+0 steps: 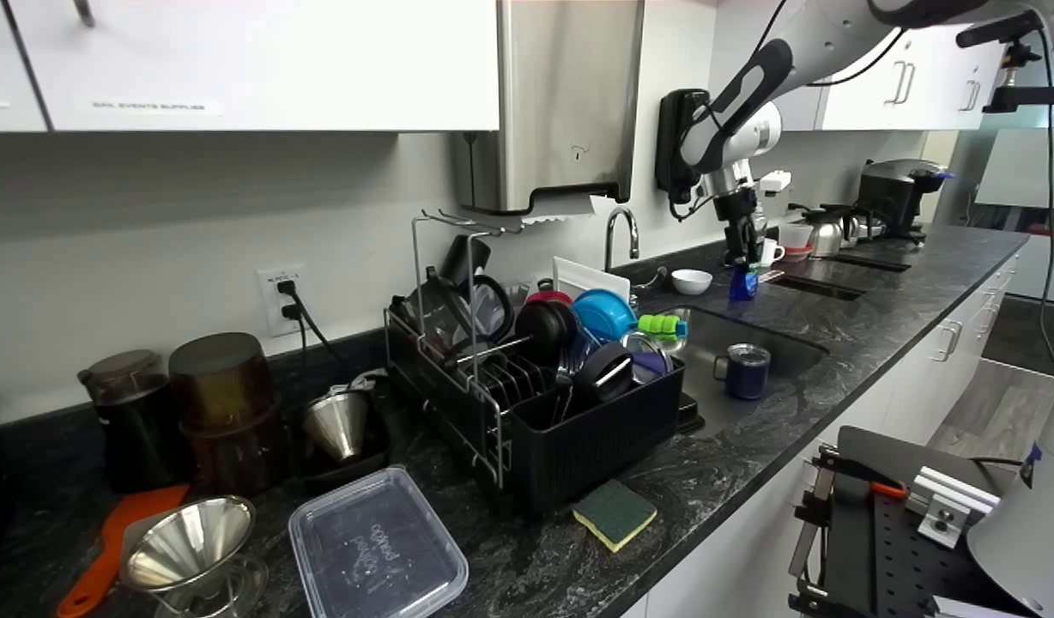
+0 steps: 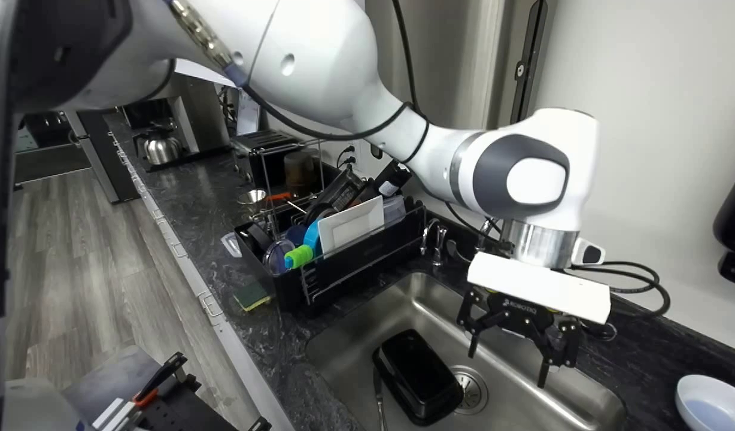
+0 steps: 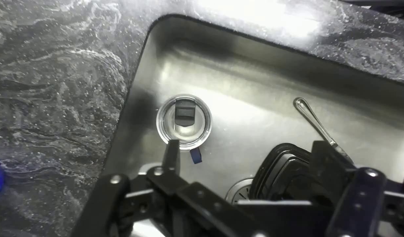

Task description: Put the blue object on the dish rack

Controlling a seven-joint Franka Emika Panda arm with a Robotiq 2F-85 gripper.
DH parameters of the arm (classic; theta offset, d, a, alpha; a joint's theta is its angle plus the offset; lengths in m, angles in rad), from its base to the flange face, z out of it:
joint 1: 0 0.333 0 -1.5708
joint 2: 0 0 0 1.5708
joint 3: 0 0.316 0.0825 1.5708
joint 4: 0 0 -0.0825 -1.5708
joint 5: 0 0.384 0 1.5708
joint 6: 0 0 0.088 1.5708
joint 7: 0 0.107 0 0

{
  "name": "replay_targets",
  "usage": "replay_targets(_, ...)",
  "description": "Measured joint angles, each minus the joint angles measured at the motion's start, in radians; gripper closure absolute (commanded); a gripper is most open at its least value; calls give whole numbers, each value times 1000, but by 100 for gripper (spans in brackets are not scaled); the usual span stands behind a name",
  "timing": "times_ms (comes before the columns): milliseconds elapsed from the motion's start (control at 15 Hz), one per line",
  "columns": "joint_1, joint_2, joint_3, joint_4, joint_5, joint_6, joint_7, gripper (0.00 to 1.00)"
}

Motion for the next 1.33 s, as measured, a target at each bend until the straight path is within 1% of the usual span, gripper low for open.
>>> replay_targets(333,-105,135,50,18,77,129,-168,0)
replay_targets(667,-189,179,108,13,129,228,-309,0)
replay_targets(1000,-230,197,149,-11,138,306,-423,0)
replay_targets(1133,-236,197,154,-18,138,345,-434,0)
replay_targets(1333,-237,197,156,-20,138,355,-435,0)
